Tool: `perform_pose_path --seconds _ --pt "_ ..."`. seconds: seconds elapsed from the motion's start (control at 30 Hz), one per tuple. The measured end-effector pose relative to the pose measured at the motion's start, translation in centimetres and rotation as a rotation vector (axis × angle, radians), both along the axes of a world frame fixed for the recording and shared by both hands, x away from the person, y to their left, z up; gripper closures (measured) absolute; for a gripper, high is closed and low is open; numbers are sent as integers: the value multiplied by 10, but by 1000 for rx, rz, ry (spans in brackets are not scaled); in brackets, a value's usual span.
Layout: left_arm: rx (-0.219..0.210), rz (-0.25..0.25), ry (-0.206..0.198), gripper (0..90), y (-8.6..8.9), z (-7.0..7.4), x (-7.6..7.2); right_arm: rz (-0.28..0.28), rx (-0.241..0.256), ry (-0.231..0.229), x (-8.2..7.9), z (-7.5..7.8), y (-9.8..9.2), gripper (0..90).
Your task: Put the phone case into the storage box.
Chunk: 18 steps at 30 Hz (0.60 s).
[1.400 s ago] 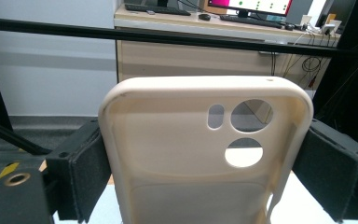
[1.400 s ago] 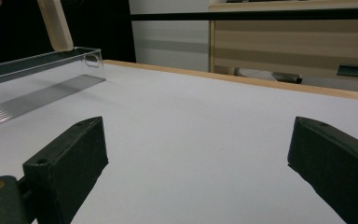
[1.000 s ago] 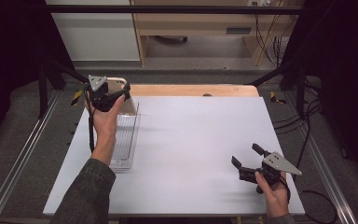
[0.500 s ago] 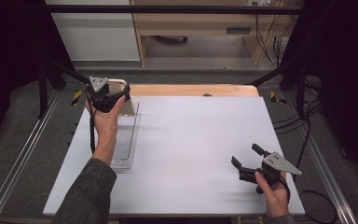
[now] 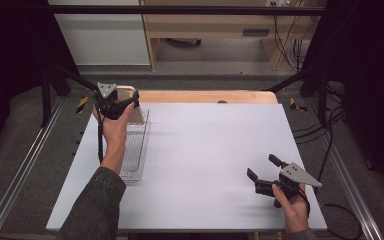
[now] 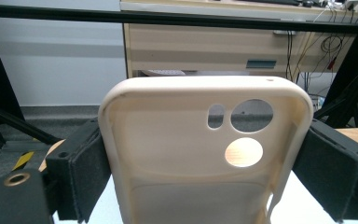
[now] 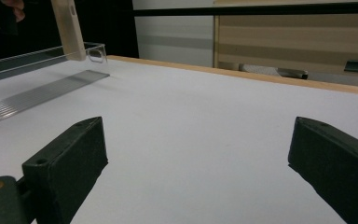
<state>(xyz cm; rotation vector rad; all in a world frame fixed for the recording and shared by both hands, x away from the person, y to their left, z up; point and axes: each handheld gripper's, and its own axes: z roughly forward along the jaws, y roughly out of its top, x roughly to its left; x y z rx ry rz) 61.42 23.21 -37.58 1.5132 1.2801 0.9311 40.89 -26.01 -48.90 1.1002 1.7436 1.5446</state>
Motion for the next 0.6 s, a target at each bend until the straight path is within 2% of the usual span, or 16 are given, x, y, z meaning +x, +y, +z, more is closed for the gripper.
perform_pose_path --seconds 0.6 --pt "21 -16 16 108 -6 -9 2 8 -1 3 -1 0 5 44"
